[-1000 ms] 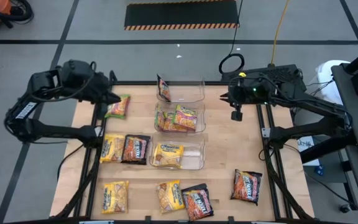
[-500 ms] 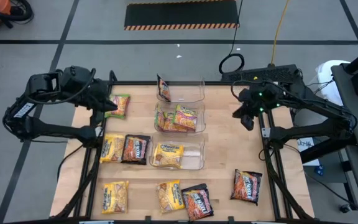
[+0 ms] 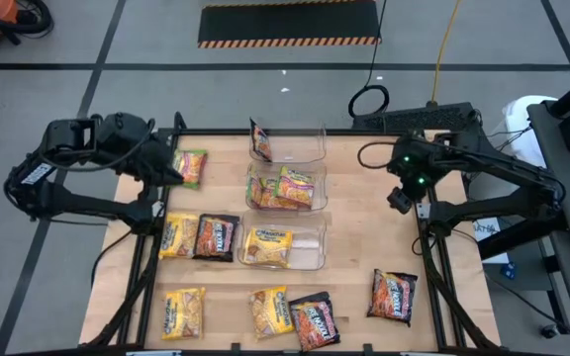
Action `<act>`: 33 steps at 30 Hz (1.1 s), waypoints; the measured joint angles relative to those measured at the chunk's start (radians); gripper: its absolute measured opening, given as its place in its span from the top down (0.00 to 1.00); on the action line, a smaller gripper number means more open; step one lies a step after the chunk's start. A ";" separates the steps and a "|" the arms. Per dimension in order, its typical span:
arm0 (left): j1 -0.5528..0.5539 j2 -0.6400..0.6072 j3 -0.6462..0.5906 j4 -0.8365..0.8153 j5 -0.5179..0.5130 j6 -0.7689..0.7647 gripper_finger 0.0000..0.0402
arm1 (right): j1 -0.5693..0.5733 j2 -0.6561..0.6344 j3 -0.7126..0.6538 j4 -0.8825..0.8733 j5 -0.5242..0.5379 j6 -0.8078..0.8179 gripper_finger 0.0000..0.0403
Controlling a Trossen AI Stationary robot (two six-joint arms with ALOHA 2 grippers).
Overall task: Sort Maruchan noodles
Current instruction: Put the black noodle pack into the top transparent bin
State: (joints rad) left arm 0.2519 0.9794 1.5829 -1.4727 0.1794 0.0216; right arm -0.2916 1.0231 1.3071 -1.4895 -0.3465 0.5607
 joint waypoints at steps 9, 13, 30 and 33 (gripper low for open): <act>-0.040 0.000 0.000 0.002 -0.001 0.000 0.88 | 0.000 0.016 -0.030 -0.044 -0.104 0.086 0.68; -0.054 0.000 0.000 0.003 -0.001 0.000 0.88 | 0.005 0.014 -0.129 -0.082 -0.162 0.086 0.68; -0.075 0.000 0.000 0.004 -0.001 0.000 0.88 | 0.120 0.001 -0.506 -0.003 -0.439 0.084 0.68; -0.075 0.000 0.000 0.010 -0.001 0.000 0.88 | 0.133 0.001 -0.524 0.073 -0.426 0.115 0.68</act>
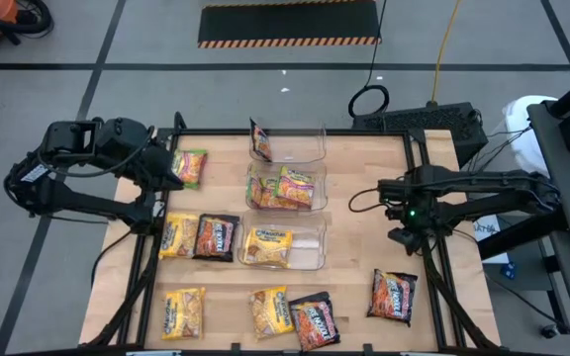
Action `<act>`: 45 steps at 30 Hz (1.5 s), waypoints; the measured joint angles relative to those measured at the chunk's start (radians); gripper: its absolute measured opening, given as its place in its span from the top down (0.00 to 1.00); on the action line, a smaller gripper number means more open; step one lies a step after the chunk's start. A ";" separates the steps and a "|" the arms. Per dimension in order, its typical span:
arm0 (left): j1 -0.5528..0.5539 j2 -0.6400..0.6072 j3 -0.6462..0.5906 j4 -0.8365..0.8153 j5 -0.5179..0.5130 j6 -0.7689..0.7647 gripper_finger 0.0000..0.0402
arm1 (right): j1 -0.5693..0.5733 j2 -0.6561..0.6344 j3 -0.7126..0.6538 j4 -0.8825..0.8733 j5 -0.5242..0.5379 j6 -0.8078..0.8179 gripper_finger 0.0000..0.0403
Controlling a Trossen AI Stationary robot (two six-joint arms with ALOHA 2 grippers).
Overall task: Sort Maruchan noodles
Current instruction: Put the black noodle pack into the top transparent bin
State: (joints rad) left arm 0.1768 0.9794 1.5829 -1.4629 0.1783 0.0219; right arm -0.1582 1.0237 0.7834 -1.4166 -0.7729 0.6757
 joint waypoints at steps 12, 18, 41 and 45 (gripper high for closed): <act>0.000 0.000 0.000 0.009 0.000 0.000 0.88 | 0.103 0.000 -0.062 0.211 0.173 0.072 0.68; 0.000 0.000 0.000 0.009 0.000 0.000 0.88 | 0.167 0.000 -0.078 0.214 0.248 0.072 0.70; 0.000 0.000 0.000 0.009 0.000 0.026 0.88 | 0.392 0.000 -0.296 0.543 0.173 0.269 0.70; 0.000 0.000 0.000 0.009 0.000 0.026 0.88 | 0.417 0.000 -0.306 0.612 0.173 0.286 0.70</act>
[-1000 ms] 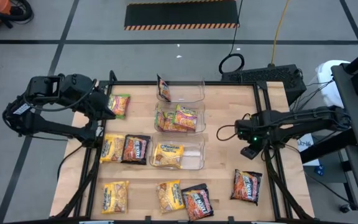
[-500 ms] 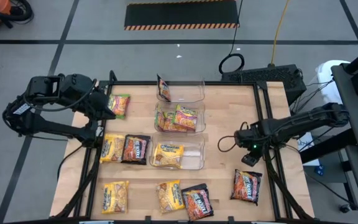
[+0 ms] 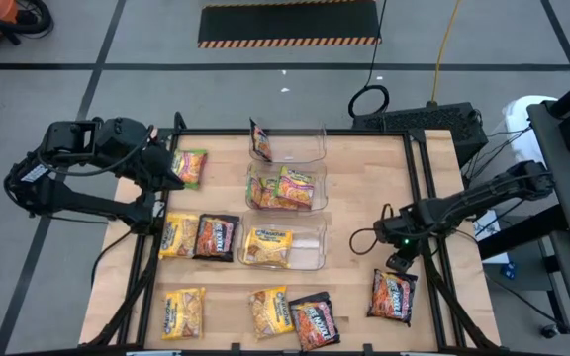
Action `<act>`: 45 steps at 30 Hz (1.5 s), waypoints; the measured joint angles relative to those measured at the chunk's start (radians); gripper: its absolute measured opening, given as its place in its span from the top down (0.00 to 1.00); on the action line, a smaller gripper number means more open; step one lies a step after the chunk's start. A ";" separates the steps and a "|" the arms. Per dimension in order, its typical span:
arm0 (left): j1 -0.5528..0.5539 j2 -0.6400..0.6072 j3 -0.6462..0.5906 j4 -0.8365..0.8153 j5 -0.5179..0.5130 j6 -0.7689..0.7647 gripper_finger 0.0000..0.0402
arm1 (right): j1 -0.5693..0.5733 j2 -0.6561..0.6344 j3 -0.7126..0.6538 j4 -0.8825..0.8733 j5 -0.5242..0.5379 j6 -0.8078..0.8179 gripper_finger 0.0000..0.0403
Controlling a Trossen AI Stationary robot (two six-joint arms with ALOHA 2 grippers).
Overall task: Sort Maruchan noodles
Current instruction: Put the black noodle pack into the top transparent bin
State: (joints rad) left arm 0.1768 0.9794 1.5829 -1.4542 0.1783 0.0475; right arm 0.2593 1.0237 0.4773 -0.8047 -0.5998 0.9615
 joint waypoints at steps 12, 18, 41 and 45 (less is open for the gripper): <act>0.000 0.000 0.000 0.000 0.000 0.001 0.88 | 0.080 0.000 -0.078 0.122 0.000 0.098 0.70; 0.000 0.000 0.000 0.000 0.000 0.001 0.88 | 0.110 0.000 -0.084 0.184 -0.002 0.109 0.70; 0.000 0.000 0.000 -0.001 0.000 0.000 0.88 | 0.161 0.000 -0.223 0.484 -0.007 0.275 0.95; 0.000 0.000 0.000 -0.001 0.000 0.000 0.88 | 0.162 0.001 -0.223 0.516 -0.001 0.280 0.99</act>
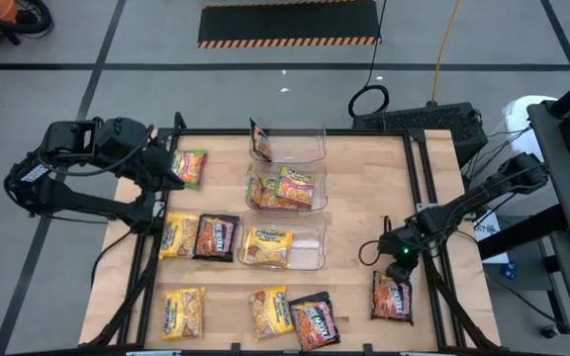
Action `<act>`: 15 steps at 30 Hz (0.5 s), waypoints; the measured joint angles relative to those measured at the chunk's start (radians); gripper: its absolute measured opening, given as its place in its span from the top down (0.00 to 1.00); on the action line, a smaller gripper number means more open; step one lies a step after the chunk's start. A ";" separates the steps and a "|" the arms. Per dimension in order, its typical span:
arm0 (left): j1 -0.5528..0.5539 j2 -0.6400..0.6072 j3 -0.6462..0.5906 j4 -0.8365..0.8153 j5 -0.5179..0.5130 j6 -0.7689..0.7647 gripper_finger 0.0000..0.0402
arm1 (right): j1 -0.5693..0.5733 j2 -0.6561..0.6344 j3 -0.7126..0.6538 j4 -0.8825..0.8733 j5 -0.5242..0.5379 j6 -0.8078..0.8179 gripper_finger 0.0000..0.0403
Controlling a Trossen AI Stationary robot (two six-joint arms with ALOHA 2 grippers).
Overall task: Sort Maruchan noodles
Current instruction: Put the black noodle pack into the top transparent bin
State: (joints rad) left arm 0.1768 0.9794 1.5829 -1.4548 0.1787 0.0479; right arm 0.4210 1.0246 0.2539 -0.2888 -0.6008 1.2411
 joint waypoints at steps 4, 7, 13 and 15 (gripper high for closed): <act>0.000 0.000 0.000 0.000 0.000 0.000 0.88 | 0.000 0.000 0.000 0.081 0.005 0.009 1.00; 0.000 0.000 0.000 0.000 0.000 0.000 0.88 | 0.000 -0.001 0.000 0.154 0.009 0.022 1.00; 0.000 0.000 0.000 0.000 0.000 0.000 0.88 | 0.000 -0.008 0.000 0.211 0.013 0.034 1.00; 0.000 0.000 0.000 0.000 0.000 0.000 0.88 | -0.001 -0.013 0.004 0.207 0.028 0.033 1.00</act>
State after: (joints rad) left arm 0.1772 0.9794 1.5829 -1.4544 0.1787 0.0479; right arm 0.4203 1.0120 0.2577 -0.0814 -0.5729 1.2740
